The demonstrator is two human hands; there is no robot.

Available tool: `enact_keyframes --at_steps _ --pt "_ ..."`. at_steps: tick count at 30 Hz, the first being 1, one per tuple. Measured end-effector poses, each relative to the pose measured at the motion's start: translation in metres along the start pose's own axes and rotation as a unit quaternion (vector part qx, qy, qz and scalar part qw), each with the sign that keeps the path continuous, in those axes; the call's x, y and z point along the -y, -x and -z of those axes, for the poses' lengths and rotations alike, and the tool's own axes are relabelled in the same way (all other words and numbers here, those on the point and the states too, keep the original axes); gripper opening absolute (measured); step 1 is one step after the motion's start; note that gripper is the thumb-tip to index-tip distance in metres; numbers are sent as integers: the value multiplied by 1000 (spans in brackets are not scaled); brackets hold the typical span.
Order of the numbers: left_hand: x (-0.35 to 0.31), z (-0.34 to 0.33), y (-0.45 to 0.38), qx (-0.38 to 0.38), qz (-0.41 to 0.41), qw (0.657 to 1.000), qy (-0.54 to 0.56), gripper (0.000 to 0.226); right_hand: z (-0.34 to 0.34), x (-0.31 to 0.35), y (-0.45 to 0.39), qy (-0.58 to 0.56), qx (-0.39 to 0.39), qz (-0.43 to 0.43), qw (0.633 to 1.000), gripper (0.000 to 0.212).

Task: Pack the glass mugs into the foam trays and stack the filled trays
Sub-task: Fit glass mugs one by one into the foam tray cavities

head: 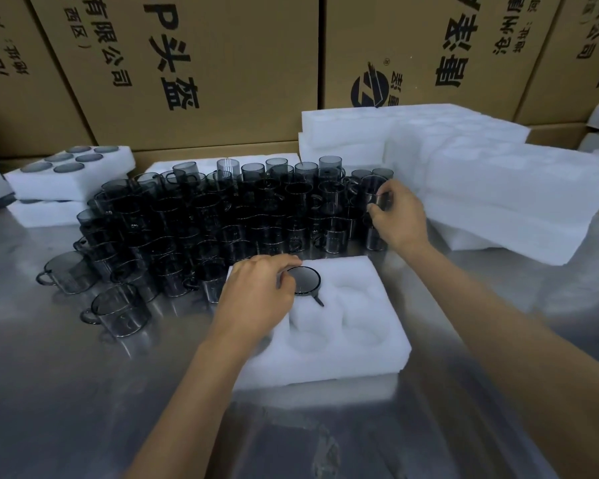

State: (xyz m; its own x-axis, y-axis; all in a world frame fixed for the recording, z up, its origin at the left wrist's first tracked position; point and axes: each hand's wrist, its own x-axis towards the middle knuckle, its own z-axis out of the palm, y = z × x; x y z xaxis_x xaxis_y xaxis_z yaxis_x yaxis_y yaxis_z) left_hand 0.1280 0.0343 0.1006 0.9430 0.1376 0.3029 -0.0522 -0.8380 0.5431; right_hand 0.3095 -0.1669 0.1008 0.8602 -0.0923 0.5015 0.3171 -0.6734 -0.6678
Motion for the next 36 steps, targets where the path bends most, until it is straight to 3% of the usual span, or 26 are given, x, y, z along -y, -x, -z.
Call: enact_keyframes --at_steps 5,9,14,17,19,22,25,27,32,36 --pt "-3 -1 2 -25 -7 1000 7 35 32 18 46 -74 -60 118 988 18" --pt "-12 3 5 -88 -46 988 119 45 47 41 96 -161 -31 100 981 22" --pt "-41 -6 18 -42 -97 980 170 79 53 71 136 -206 -14 95 974 36" --pt "-48 -11 20 -53 -76 974 206 78 54 82 144 -249 2 86 965 50" --pt "-46 -10 17 -55 -67 965 246 71 60 84 144 -300 20 72 951 44" --pt "-37 -4 11 23 -78 952 296 69 73 72 135 -310 36 46 949 26" --pt "-36 -1 8 91 -100 944 301 72 80 54 125 -317 130 33 939 27" --pt "-39 -1 2 110 -100 944 296 75 79 46 122 -306 160 22 938 26" --pt "-43 -5 -18 162 -66 954 245 76 73 29 117 -277 143 6 950 13" --pt "-47 -11 -26 154 -52 957 241 71 73 24 115 -284 167 -11 944 9"
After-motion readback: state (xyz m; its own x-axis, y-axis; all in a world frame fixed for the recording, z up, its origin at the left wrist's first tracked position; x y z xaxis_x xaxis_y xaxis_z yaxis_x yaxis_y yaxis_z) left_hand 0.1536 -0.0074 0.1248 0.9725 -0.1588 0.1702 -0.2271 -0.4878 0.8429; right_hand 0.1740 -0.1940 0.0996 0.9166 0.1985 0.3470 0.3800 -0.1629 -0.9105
